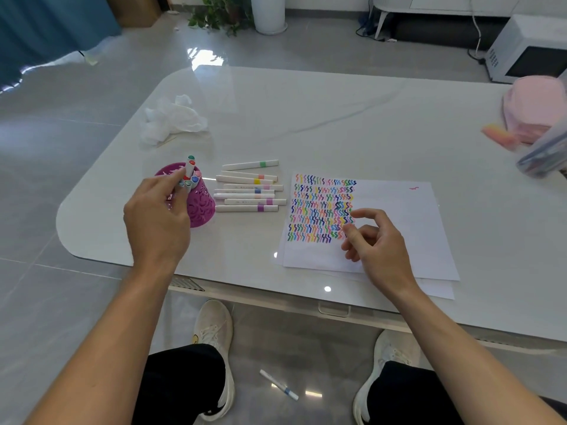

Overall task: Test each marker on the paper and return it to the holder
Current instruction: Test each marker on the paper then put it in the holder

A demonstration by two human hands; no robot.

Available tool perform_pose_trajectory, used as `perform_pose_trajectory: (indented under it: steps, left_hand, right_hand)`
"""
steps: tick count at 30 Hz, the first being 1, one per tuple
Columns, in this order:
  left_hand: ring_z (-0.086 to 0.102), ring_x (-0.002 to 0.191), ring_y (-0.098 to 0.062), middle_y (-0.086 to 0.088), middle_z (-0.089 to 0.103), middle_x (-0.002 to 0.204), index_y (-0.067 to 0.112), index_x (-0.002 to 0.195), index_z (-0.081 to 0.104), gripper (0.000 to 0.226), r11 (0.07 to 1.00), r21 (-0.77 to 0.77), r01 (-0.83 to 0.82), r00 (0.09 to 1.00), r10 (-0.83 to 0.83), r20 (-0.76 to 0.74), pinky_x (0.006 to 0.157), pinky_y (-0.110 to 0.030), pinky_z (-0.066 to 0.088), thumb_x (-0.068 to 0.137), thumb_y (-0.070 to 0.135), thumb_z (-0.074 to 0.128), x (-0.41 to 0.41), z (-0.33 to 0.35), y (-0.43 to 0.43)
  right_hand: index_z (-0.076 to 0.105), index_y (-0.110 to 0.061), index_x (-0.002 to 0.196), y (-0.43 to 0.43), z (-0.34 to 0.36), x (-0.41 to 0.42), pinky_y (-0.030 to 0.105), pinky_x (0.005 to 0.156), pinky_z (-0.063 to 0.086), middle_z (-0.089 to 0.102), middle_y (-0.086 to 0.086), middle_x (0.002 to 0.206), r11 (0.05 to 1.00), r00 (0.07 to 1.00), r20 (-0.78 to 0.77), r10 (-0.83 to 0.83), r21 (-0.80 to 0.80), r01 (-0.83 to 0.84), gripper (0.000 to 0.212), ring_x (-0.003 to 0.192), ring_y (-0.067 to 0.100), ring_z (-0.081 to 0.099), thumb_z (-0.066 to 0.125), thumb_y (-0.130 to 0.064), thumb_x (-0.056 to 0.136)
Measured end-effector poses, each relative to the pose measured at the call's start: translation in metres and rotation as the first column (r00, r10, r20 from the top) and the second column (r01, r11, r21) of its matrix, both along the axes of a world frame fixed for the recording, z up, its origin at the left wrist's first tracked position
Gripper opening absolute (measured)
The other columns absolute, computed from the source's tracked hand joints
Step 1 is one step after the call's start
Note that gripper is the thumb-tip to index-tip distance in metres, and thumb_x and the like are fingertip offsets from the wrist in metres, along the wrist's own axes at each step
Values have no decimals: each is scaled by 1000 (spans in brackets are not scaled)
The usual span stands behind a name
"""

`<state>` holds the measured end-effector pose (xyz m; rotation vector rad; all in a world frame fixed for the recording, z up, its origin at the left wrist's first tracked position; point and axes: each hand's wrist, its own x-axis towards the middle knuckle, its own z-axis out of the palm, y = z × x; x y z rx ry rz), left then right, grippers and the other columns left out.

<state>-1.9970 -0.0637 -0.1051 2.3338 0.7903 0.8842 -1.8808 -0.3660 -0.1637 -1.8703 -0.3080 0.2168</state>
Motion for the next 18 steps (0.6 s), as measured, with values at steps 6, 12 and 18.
perform_pose_trajectory:
  steps: [6,12,18]
  left_hand:
    - [60,116,-27,-9,65,128,14,136,61,40,997,77,-23,996,30,-88,102,-34,47,97,14,61,5,-2,-9]
    - [55,115,-25,-8,64,125,13,134,61,41,990,142,11,1000,-12,11,95,-17,37,93,7,63,7,0,-22]
    - [56,109,-24,-10,68,113,9,121,67,27,956,261,136,984,-160,74,96,-29,44,94,8,65,17,-4,-45]
  right_hand:
    - [59,-22,117,-1,0,0,34,64,58,73,3,70,1000,1000,9,-4,-12,4,17,59,20,68,66,-22,101]
    - [58,-23,118,-2,-1,1,38,67,60,74,2,71,999,1000,20,-3,-33,3,19,60,18,68,66,-22,101]
    - [59,-25,117,-4,-1,1,42,69,61,74,1,71,999,1000,27,-11,-42,12,19,61,18,69,66,-23,100]
